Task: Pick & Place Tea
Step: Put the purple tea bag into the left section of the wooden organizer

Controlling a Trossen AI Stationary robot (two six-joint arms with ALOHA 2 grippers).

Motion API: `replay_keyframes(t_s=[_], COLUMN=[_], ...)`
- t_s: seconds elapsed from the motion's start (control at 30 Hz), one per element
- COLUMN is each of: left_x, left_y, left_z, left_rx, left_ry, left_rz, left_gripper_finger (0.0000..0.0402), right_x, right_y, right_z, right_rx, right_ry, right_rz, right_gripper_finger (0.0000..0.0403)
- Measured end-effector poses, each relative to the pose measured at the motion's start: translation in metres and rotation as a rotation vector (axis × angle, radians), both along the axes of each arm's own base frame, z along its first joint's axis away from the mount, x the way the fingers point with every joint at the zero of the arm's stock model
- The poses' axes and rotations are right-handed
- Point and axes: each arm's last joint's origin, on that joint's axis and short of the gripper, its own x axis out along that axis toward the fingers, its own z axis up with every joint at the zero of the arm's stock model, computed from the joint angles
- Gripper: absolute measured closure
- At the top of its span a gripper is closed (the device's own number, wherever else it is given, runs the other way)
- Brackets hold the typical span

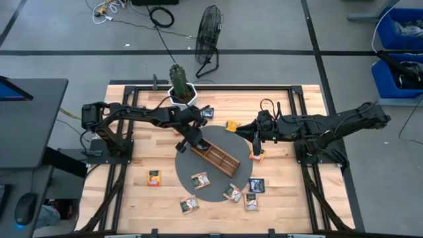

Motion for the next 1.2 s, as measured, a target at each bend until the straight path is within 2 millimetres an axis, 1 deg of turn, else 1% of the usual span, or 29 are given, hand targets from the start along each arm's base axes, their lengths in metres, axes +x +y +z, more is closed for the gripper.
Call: replay_keyframes(t_s=[0.13,0.23,0.33,0.53,0.67,0.77,0.9,1.0,1.1,1.2], left_x=[0.001,0.001,0.001,0.002,0.0,-0.003,-0.011,-0.017,-0.023,-0.027], left_y=[0.0,0.0,0.0,0.0,0.001,0.002,0.001,-0.004,-0.014,-0.028], left_z=[-0.001,-0.001,0.0,0.0,0.006,0.017,0.043,0.07,0.094,0.107], left_rx=[-0.002,-0.004,-0.018,-0.029,0.008,0.032,0.054,0.05,0.049,0.081], left_ry=[0.001,0.0,0.003,0.008,-0.008,-0.038,-0.1,-0.175,-0.252,-0.302], left_rz=[0.002,0.003,0.03,0.069,0.099,0.151,0.241,0.347,0.449,0.508], left_gripper_finger=[0.0398,0.0384,0.035,0.0262,0.0208,0.0178,0.0158,0.0155,0.0157,0.0167], right_x=[0.0,0.0,0.0,0.0,0.0,0.0,0.0,0.0,0.0,0.0], right_y=[0.0,0.0,0.0,0.0,0.0,0.0,0.0,0.0,-0.003,-0.007], right_z=[0.0,0.0,0.0,0.0,0.0,0.0,0.0,0.0,-0.002,-0.003], right_rx=[-0.001,-0.003,-0.003,-0.001,0.0,-0.005,0.001,-0.001,-0.004,-0.003], right_ry=[0.0,0.001,0.001,0.002,0.002,0.003,0.002,0.005,0.022,0.03], right_rz=[0.0,0.001,0.004,0.012,0.012,0.013,0.012,0.011,0.0,-0.019], right_gripper_finger=[0.0319,0.0319,0.0319,0.0319,0.0319,0.0319,0.0319,0.0319,0.0319,0.0319])
